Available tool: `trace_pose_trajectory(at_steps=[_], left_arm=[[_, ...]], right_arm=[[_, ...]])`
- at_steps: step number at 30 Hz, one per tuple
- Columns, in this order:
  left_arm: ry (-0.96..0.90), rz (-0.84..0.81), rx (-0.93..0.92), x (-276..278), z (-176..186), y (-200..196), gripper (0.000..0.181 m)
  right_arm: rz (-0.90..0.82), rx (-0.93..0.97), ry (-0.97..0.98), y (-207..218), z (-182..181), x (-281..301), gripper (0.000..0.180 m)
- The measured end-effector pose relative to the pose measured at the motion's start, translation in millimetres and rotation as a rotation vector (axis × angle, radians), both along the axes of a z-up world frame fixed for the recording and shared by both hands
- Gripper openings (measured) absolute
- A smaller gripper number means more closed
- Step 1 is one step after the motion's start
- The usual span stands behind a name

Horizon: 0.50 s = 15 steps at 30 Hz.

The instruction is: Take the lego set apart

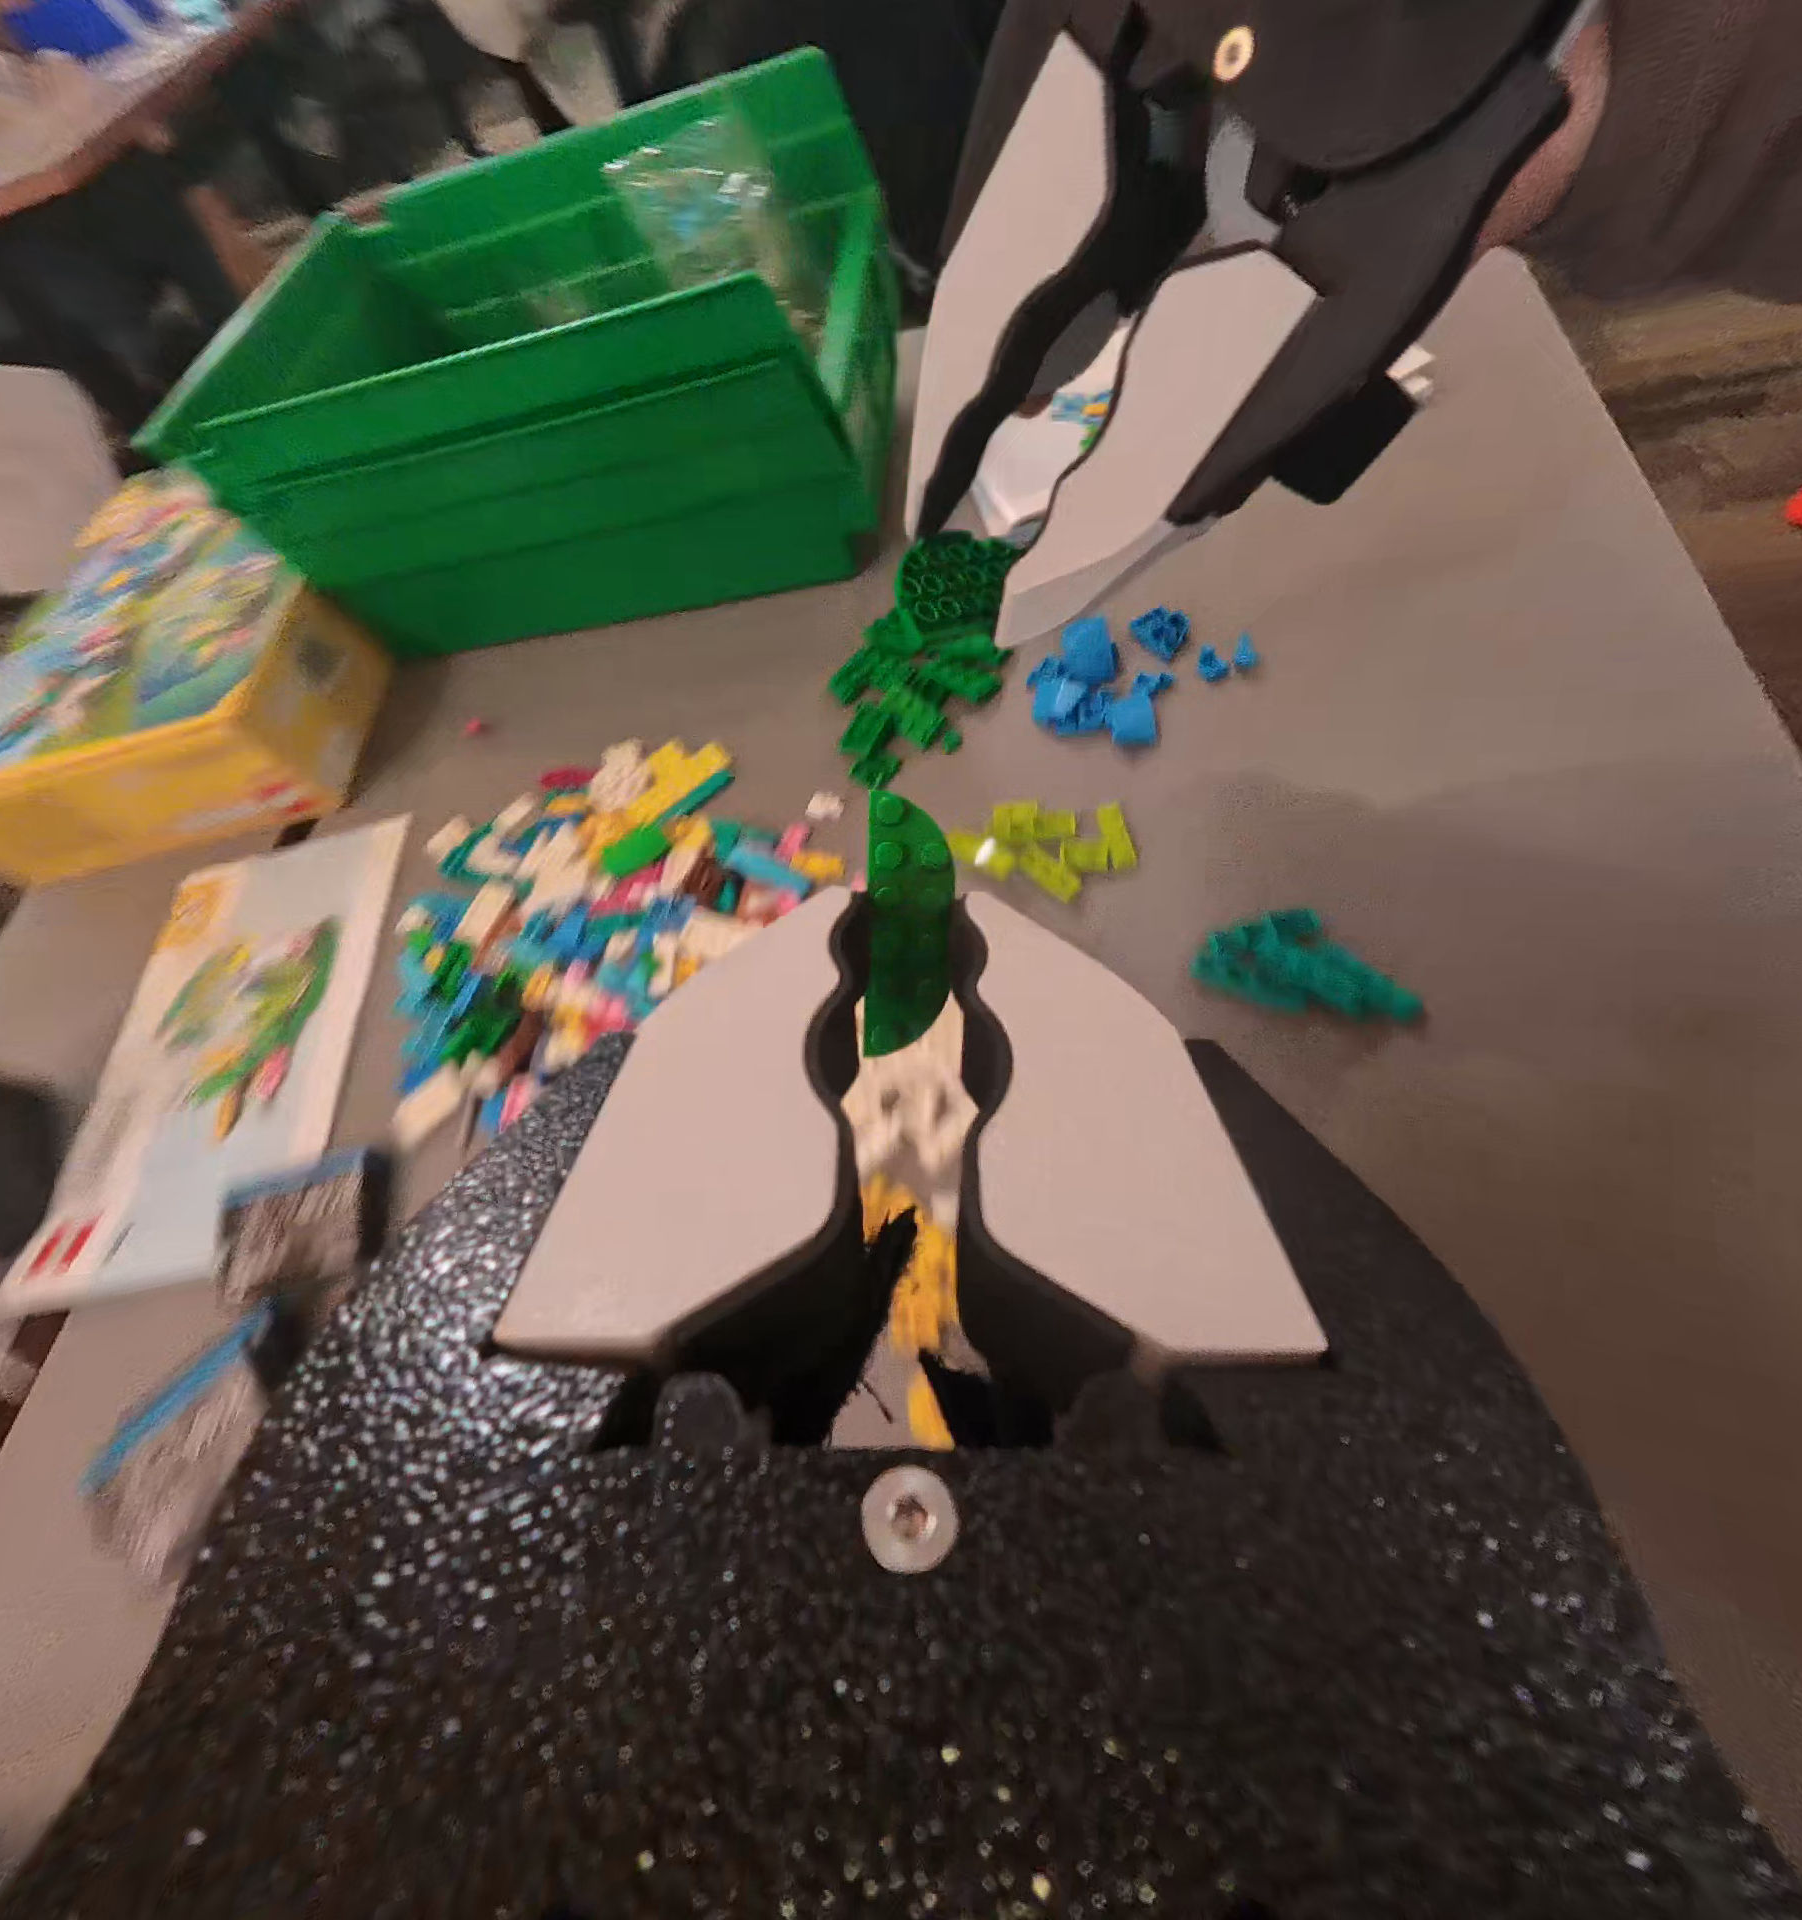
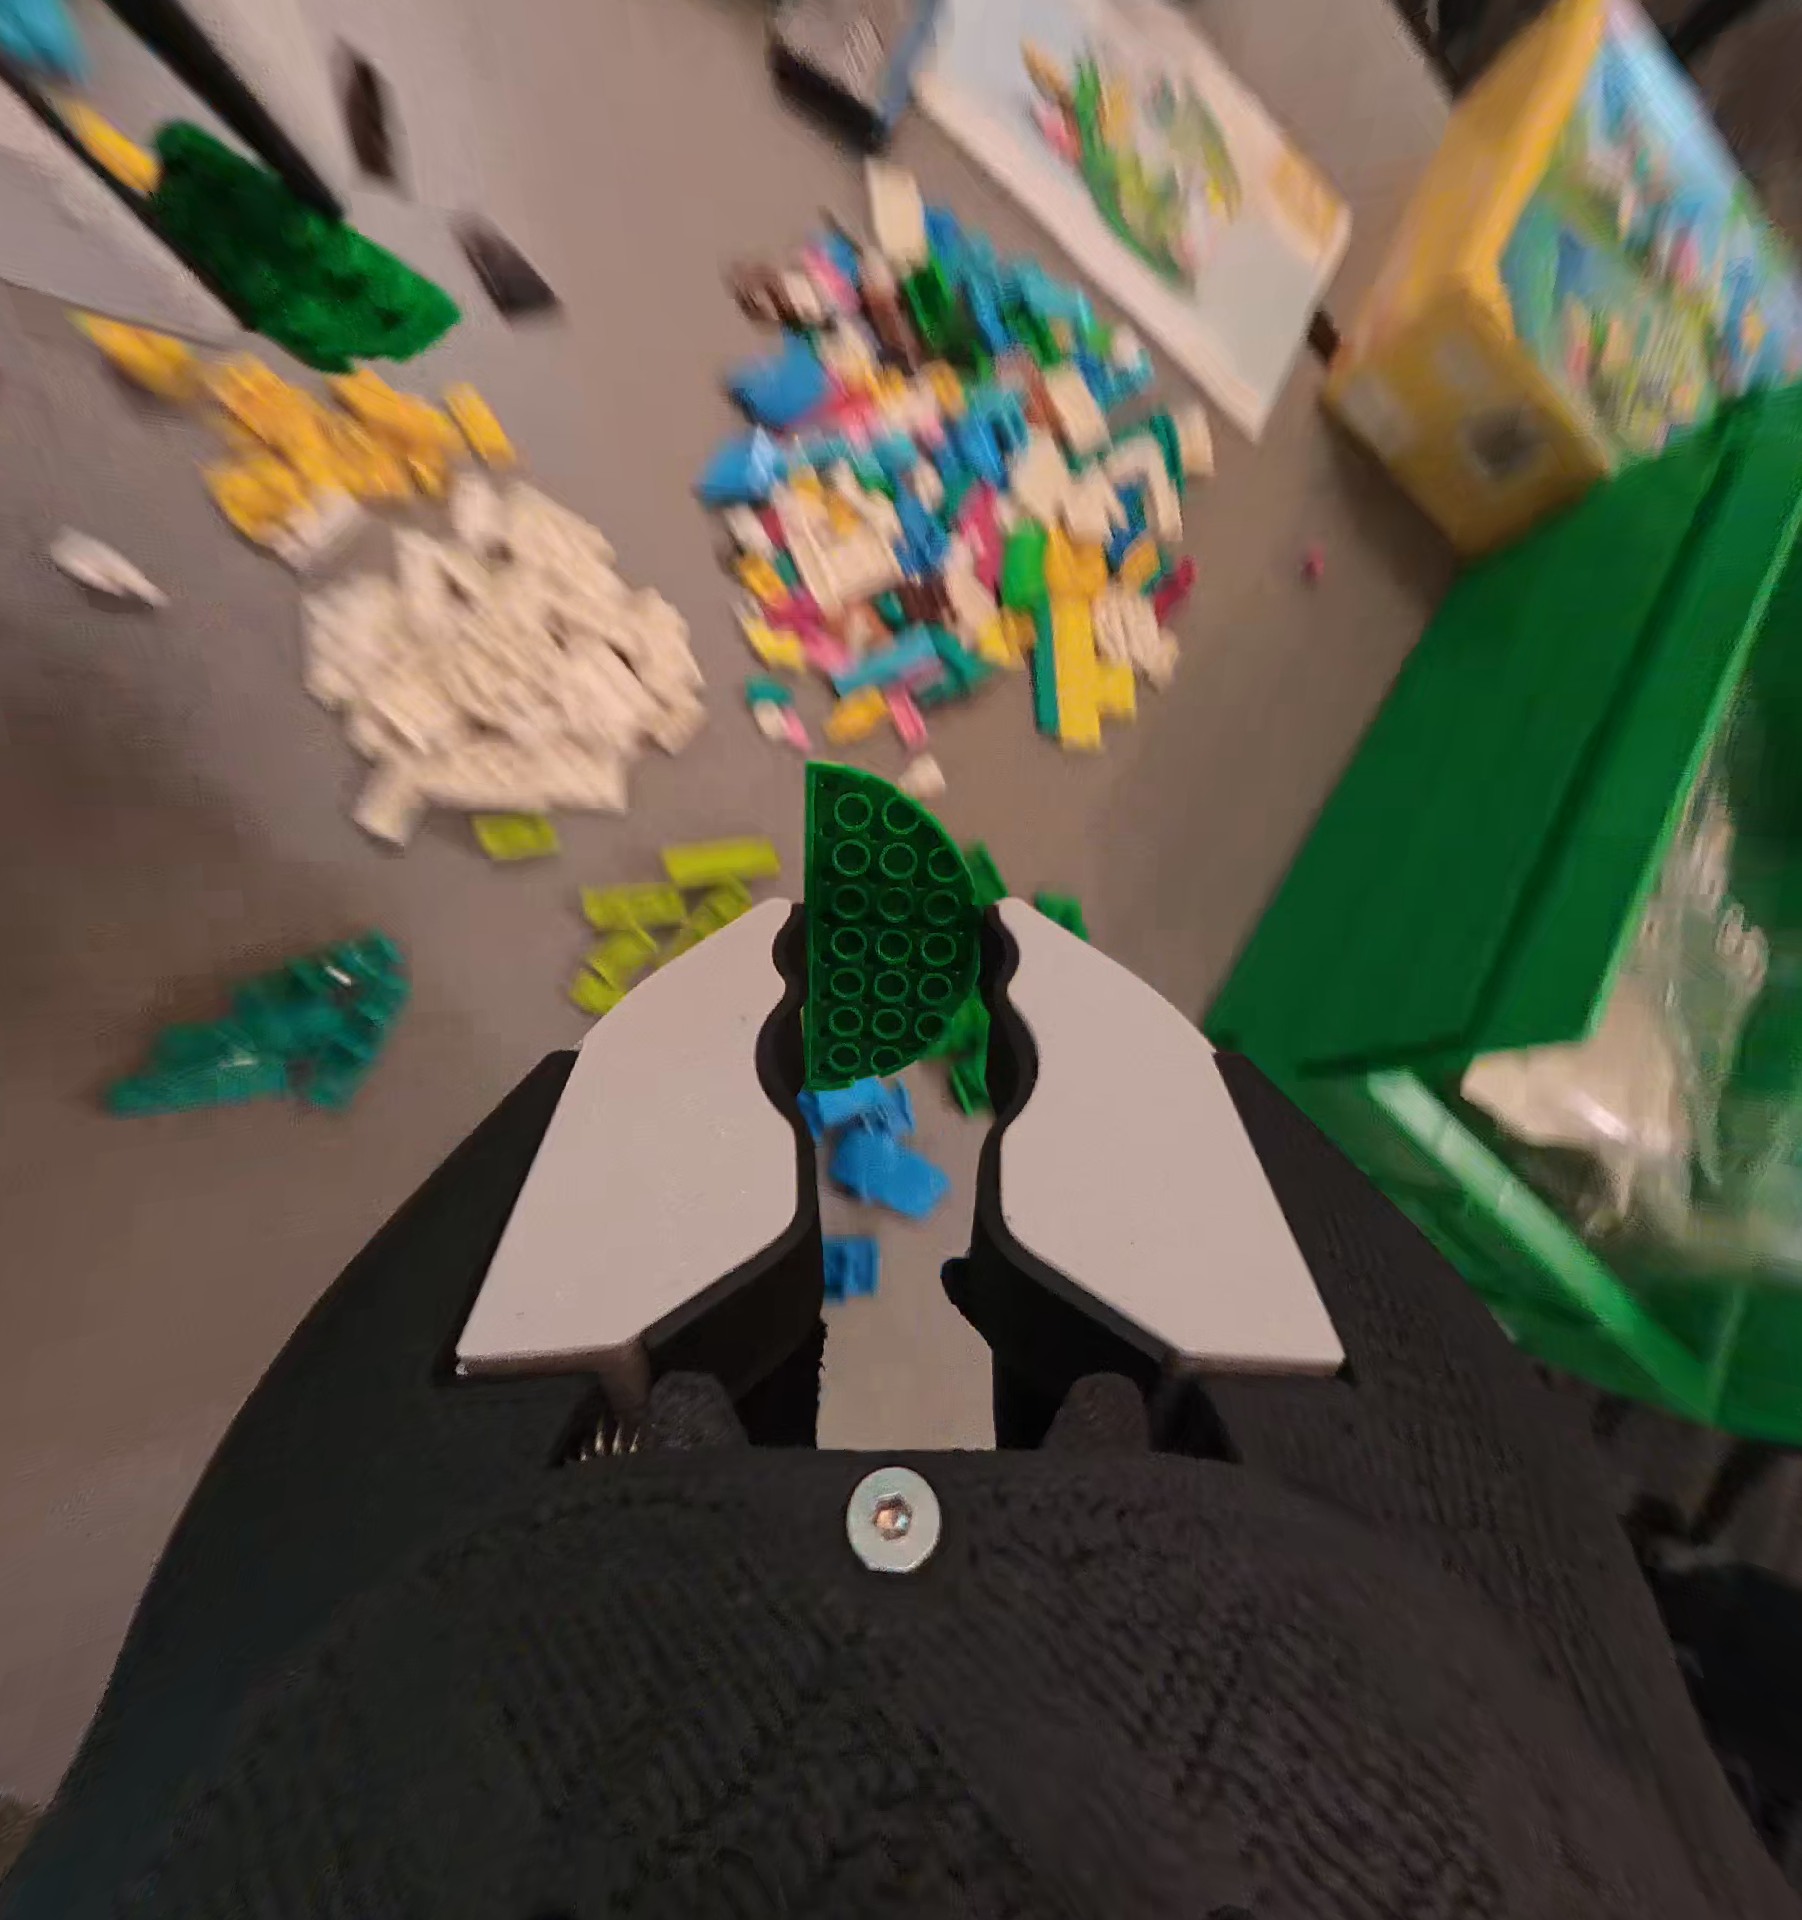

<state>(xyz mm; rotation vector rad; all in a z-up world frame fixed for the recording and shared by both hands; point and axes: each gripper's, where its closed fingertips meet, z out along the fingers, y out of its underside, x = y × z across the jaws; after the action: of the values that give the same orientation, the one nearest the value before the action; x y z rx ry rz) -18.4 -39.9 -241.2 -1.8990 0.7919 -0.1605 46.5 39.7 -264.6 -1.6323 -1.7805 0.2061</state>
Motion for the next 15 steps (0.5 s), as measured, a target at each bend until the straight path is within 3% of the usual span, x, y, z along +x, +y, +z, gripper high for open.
trace_pose_trajectory(at_steps=[6,15], left_arm=[[0.105,-0.062,-0.167,60,-55,109,0.014],[0.144,-0.039,-0.295,81,-92,155,0.014]], right_arm=[[-0.072,-0.055,-0.080,56,-43,46,0.030],[-0.086,-0.098,-0.134,87,-68,55,0.031]])
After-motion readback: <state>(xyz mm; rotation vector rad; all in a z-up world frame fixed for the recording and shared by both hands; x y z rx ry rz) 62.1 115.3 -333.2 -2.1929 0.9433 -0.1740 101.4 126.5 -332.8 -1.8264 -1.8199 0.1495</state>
